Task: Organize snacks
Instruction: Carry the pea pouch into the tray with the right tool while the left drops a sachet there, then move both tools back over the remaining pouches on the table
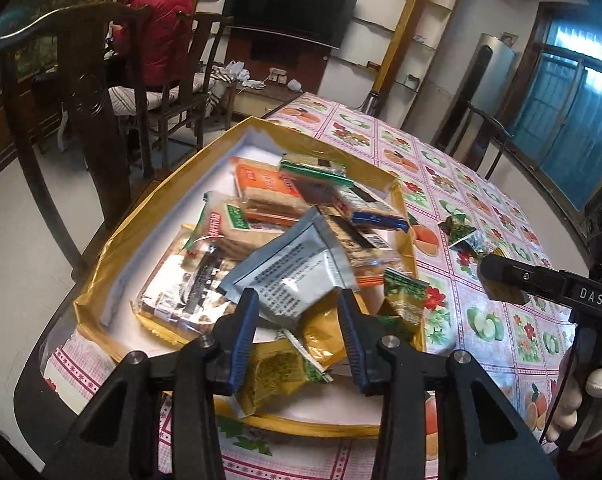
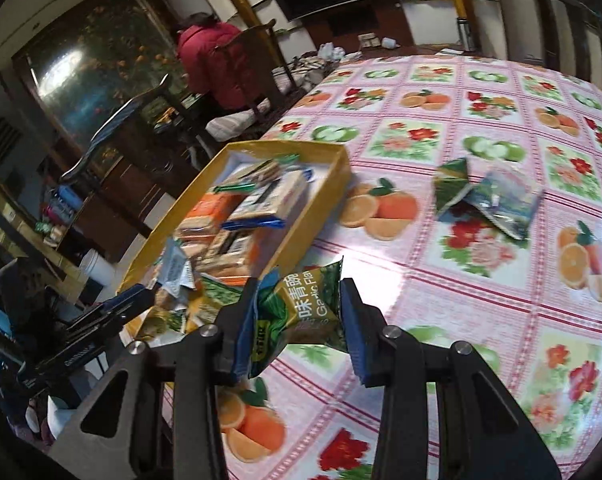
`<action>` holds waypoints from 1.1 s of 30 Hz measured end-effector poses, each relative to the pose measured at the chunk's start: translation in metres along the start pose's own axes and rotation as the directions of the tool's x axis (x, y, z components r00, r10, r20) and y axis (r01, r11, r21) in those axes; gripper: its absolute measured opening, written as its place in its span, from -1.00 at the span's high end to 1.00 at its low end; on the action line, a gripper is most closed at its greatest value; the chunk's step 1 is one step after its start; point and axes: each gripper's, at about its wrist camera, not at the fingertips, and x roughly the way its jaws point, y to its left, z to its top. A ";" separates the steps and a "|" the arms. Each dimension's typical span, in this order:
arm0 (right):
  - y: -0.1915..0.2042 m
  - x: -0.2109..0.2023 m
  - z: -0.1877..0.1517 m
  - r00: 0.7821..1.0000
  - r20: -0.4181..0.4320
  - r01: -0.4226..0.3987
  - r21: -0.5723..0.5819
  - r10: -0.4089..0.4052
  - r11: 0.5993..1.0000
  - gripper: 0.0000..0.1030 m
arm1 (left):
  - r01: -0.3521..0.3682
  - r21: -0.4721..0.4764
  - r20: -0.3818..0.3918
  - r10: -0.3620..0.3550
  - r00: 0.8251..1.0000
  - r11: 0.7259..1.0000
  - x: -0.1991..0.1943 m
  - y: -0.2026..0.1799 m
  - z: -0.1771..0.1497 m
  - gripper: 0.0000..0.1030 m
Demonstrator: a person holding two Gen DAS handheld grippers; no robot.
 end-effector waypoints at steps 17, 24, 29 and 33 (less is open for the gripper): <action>0.071 0.096 0.050 0.995 -0.055 -0.088 0.005 0.088 0.996 -0.14 | -0.142 -0.033 0.183 0.145 0.972 0.989 -0.059 0.026 -0.009 -0.58; 0.068 0.052 0.036 0.997 0.005 -0.074 -0.038 0.074 0.997 -0.27 | -0.210 0.008 0.172 0.206 0.963 0.978 -0.055 0.006 -0.013 -0.59; 0.048 0.023 0.012 0.999 0.017 -0.030 -0.057 0.031 0.998 -0.30 | -0.270 0.102 0.193 0.247 0.949 0.957 -0.059 -0.027 -0.016 -0.59; 0.022 0.005 -0.002 0.999 0.033 0.011 -0.031 -0.010 0.999 -0.30 | -0.292 0.190 0.201 0.254 0.946 0.938 -0.058 -0.060 -0.020 -0.59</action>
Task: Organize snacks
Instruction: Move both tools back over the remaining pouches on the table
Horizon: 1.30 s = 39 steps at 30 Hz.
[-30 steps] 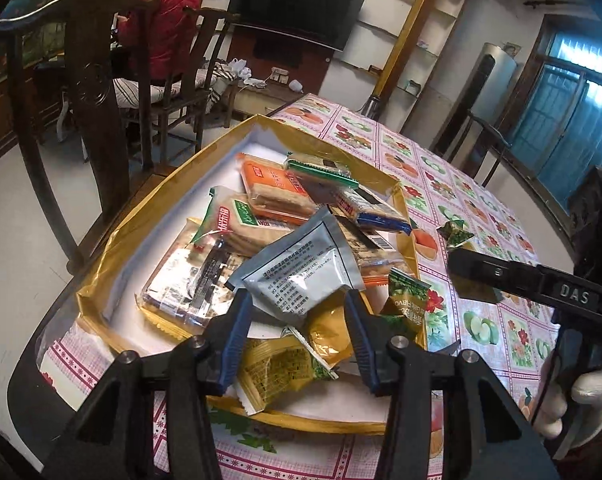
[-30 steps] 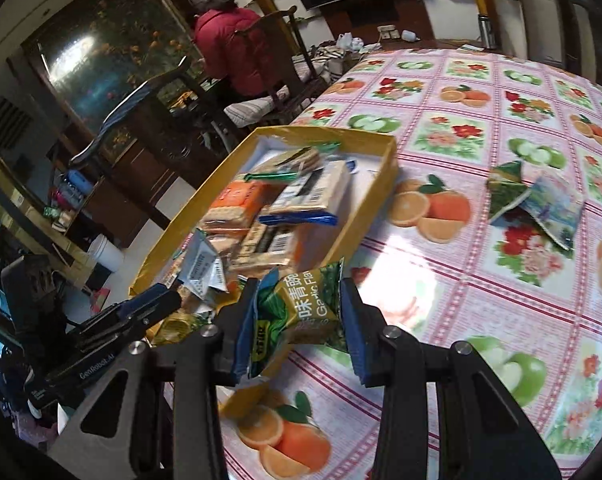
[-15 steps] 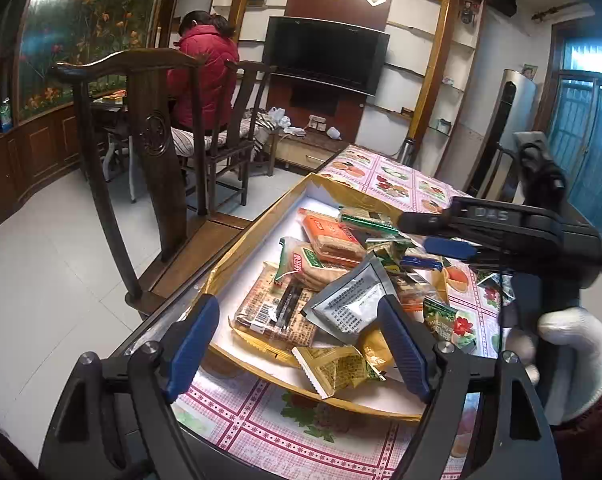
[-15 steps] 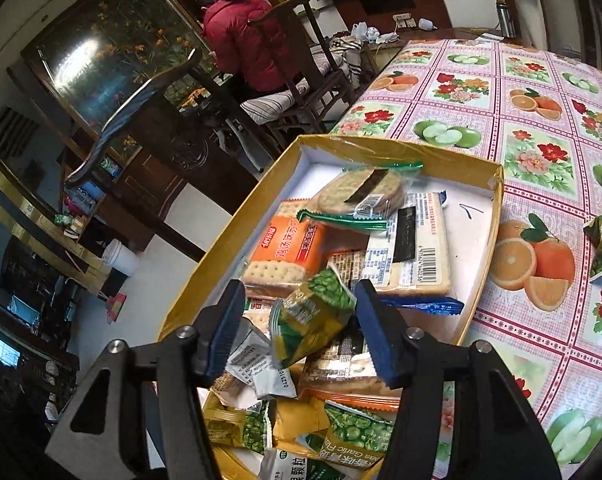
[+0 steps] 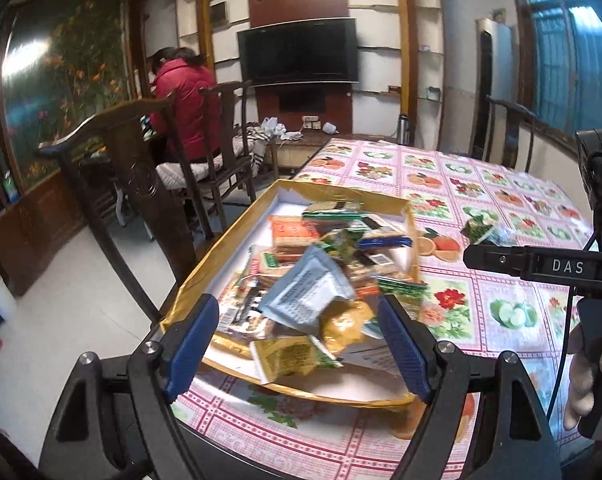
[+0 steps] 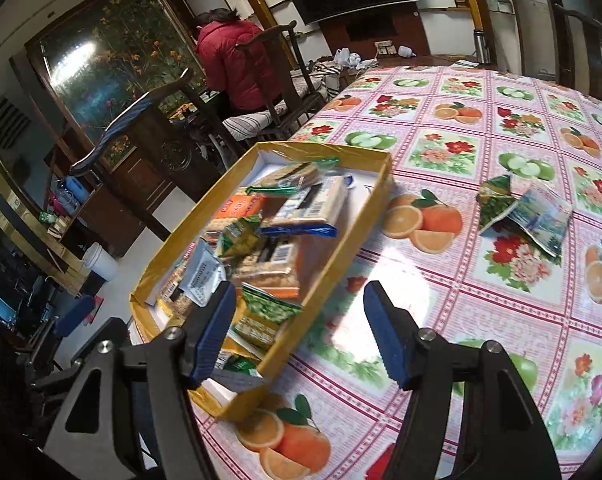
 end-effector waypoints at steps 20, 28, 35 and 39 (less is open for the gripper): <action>-0.121 -0.071 -0.038 0.994 0.048 0.087 0.158 -0.096 0.984 -0.31 | 0.049 0.228 -0.064 -0.035 0.997 0.972 -0.010 -0.107 0.006 -0.59; -0.146 -0.076 -0.042 0.995 0.058 0.073 0.204 -0.087 0.976 -0.32 | 0.064 0.251 -0.093 -0.042 0.995 0.966 -0.004 -0.125 0.003 -0.59; -0.165 -0.073 -0.037 0.991 0.056 0.103 0.251 -0.121 0.962 -0.32 | 0.158 0.146 -0.081 -0.147 0.986 0.977 -0.006 -0.106 0.010 -0.59; -0.173 -0.063 -0.018 0.988 0.056 0.121 0.275 -0.142 0.954 -0.32 | 0.212 0.087 -0.058 -0.208 0.976 0.973 -0.008 -0.094 0.013 -0.59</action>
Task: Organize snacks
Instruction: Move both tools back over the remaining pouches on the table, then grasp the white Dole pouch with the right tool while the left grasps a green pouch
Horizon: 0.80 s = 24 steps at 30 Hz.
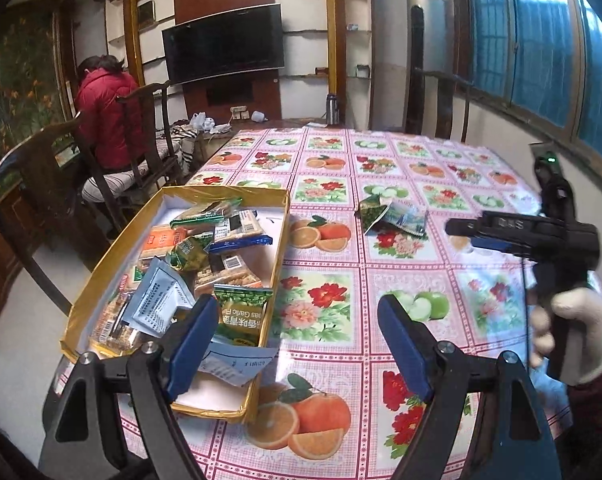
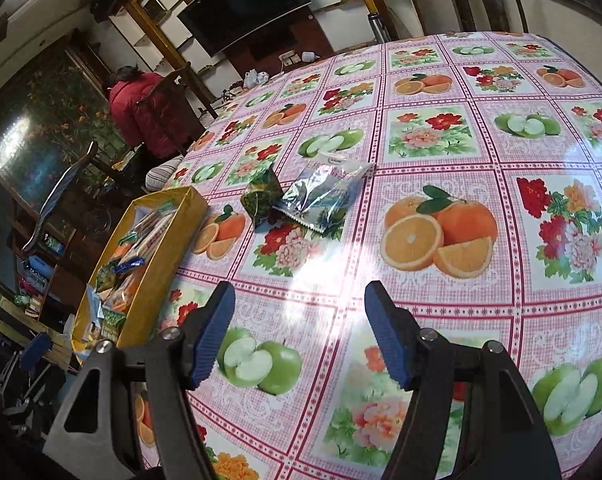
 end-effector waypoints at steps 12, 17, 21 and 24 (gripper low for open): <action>0.044 0.103 0.077 0.998 -0.063 0.015 -0.017 -0.016 1.000 -0.32 | 0.020 -0.014 -0.011 -0.020 1.000 1.000 0.006 0.025 -0.005 -0.59; 0.060 0.135 0.070 0.987 -0.159 0.022 -0.097 -0.038 0.995 0.25 | 0.023 -0.038 -0.010 -0.023 1.000 0.999 0.010 0.041 -0.007 -0.59; 0.065 0.119 0.047 0.952 -0.301 -0.103 -0.148 0.055 0.984 0.25 | 0.049 -0.073 -0.003 -0.050 0.999 0.996 0.014 0.051 -0.007 -0.59; 0.052 0.081 0.050 0.977 -0.205 -0.081 -0.131 0.052 0.988 -0.02 | 0.077 -0.100 0.000 -0.078 0.997 0.992 0.017 0.055 -0.007 -0.59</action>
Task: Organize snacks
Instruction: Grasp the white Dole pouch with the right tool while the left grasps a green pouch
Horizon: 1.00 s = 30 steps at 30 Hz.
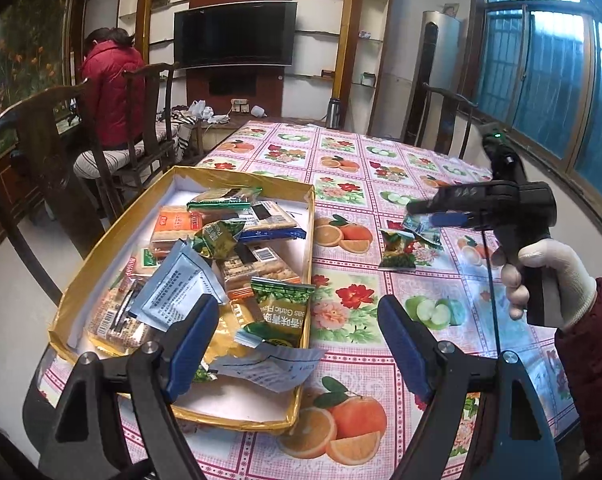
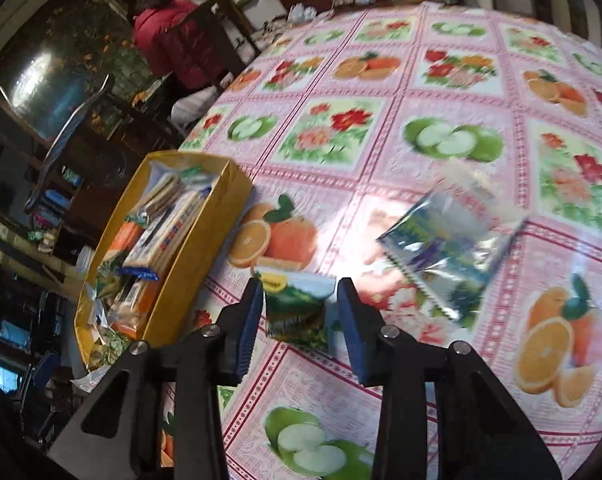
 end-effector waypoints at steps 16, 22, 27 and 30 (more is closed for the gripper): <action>-0.035 0.042 0.038 0.860 0.003 0.502 0.167 -0.509 0.849 -0.53 | 0.040 0.055 -0.008 -0.039 0.999 0.998 -0.002 -0.018 0.003 -0.59; -0.039 0.022 0.019 0.878 0.015 0.474 0.104 -0.478 0.874 -0.13 | 0.140 0.035 -0.058 -0.138 0.989 0.989 0.010 -0.030 0.014 -0.59; -0.049 -0.012 -0.026 0.893 0.015 0.448 0.079 -0.450 0.891 -0.11 | 0.195 0.020 -0.131 -0.191 0.973 0.981 0.042 -0.054 0.032 -0.59; -0.052 -0.032 -0.060 0.905 0.033 0.421 0.071 -0.424 0.904 -0.11 | 0.182 0.038 -0.170 -0.173 0.970 0.983 0.070 -0.077 0.042 -0.59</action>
